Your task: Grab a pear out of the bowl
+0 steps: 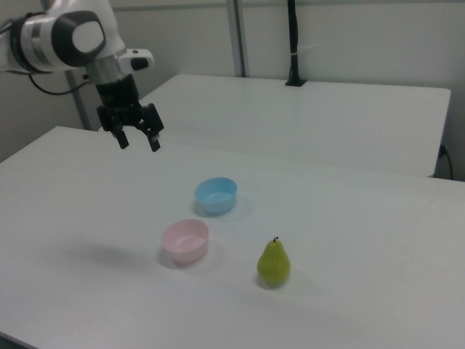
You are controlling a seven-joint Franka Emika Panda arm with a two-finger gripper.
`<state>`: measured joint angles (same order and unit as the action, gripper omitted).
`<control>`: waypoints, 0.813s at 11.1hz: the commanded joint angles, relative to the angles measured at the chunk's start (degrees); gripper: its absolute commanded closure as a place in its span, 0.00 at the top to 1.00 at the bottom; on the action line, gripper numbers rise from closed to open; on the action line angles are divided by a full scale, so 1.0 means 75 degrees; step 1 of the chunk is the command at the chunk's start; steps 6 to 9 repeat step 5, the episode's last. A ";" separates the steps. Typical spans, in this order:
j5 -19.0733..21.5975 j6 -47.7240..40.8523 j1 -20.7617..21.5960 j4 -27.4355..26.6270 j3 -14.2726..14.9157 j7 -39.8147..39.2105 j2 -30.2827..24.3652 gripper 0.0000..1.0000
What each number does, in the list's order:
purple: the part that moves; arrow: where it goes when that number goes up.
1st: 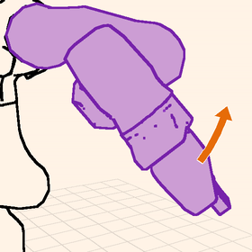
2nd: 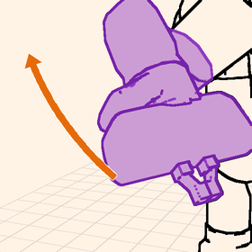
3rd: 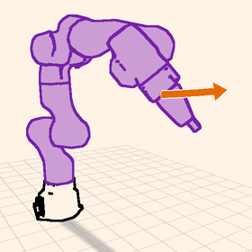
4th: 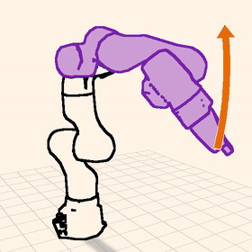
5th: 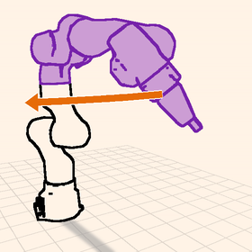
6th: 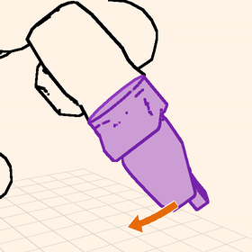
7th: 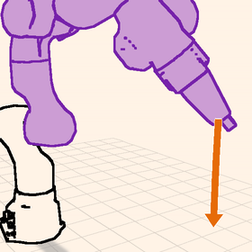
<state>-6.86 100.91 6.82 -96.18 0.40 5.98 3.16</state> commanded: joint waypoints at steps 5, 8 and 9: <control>0.0341 -0.0564 0.0098 -0.0160 0.0122 0.0187 -0.0444 1.00; 0.0341 -0.0564 0.0098 -0.0160 0.0122 0.0187 -0.0444 1.00; 0.0341 -0.0564 0.0098 -0.0160 0.0122 0.0187 -0.0444 1.00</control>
